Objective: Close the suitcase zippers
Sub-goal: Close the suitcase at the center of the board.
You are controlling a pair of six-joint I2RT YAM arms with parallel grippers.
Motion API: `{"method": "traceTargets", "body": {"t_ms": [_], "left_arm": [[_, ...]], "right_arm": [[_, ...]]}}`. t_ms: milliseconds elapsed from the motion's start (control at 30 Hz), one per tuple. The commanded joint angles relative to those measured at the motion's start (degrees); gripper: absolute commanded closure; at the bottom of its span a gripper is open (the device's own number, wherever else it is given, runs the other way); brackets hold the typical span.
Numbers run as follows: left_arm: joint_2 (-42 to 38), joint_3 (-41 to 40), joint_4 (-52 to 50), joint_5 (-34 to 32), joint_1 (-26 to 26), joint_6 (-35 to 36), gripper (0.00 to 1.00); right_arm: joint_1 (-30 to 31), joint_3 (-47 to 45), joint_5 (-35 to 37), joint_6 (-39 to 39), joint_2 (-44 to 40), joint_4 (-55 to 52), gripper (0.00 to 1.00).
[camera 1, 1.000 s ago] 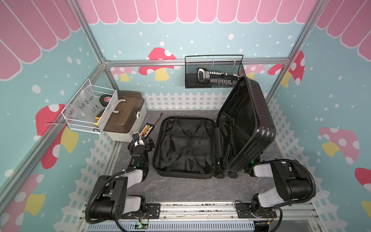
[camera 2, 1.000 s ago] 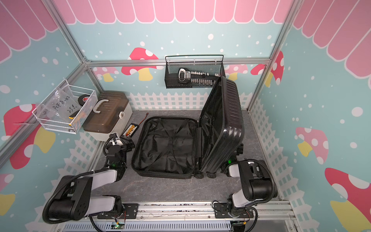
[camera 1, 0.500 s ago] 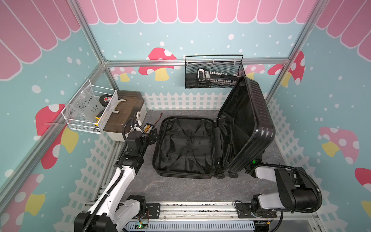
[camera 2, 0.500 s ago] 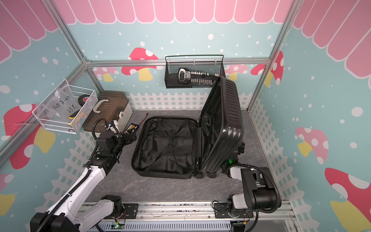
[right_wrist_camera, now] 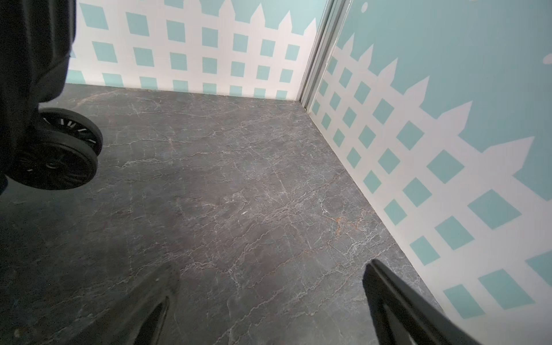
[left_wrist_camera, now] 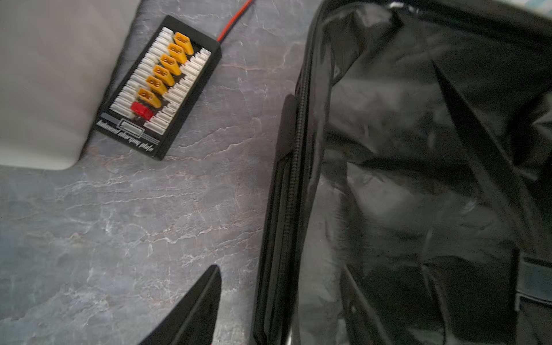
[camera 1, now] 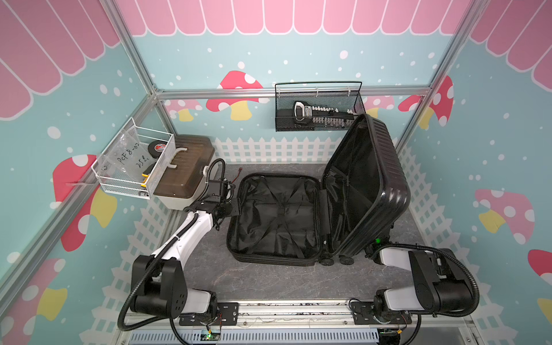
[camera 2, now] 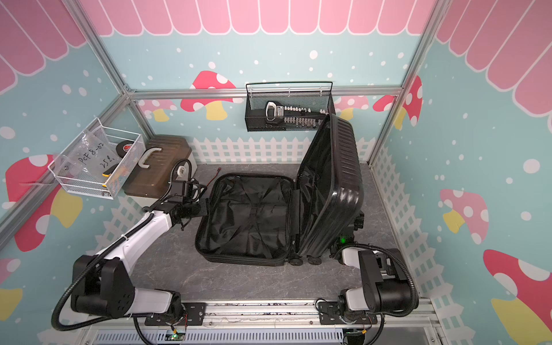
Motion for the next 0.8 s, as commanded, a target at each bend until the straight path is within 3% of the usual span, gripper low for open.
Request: {"method": "traceTargets", "body": {"t_ms": [0, 133, 267, 533, 767], "left_arm": [[3.5, 3.5, -3.4, 0.7, 0.0, 1.6, 0.45], [7.2, 5.9, -3.7, -1.6, 0.0, 1.5, 0.64], [9.0, 8.7, -5.0, -5.3, 0.0, 0.7, 1.0], [1.2, 15.9, -11.9, -11.7, 0.0, 1.1, 1.0], [-2.5, 29.3, -24.3, -18.3, 0.3, 6.2, 1.0]], "right_arm": [[0.3, 0.2, 1.1, 0.5, -1.2, 0.1, 0.01], [0.3, -0.4, 1.6, 0.7, -2.4, 0.1, 0.01], [0.3, -1.2, 2.9, 1.2, -5.1, -0.4, 0.01], [0.3, 0.1, 10.6, 2.9, -15.9, -12.4, 0.01], [0.3, 1.7, 20.4, 3.9, -23.2, -21.6, 0.01]]}}
